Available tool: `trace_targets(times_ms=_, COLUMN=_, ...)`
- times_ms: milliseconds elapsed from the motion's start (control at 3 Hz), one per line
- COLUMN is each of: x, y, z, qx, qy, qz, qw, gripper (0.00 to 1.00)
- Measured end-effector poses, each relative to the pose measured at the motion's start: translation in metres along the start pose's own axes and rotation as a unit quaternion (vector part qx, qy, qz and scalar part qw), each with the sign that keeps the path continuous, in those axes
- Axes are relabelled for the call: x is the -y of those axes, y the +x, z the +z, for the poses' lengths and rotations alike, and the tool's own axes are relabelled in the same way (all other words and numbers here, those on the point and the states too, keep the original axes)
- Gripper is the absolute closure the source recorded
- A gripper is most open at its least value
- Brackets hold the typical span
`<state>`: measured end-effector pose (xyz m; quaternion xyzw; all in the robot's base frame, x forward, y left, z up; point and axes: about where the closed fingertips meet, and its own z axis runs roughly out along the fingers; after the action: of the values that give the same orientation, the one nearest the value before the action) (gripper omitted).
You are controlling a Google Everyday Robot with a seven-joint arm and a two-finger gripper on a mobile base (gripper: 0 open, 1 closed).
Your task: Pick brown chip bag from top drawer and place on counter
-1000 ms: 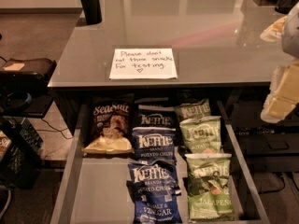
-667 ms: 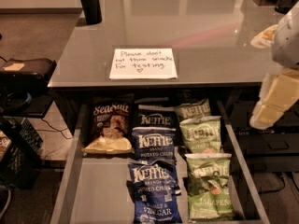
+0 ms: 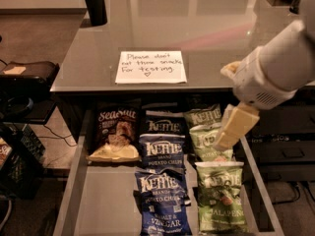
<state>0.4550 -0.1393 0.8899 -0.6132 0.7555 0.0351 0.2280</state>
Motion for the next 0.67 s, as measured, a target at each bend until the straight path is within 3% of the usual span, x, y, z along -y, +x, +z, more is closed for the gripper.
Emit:
trace_targets(times_ms=333, x=0.003, y=-0.029, z=0.056, qx=0.025, qy=-0.009, qz=0.008, qw=0.9996, gripper=0.00)
trace_targets(times_ms=667, x=-0.014, y=-0.075, z=0.109, qx=0.044, qy=-0.056, qz=0.007, qw=0.9974, gripper=0.00)
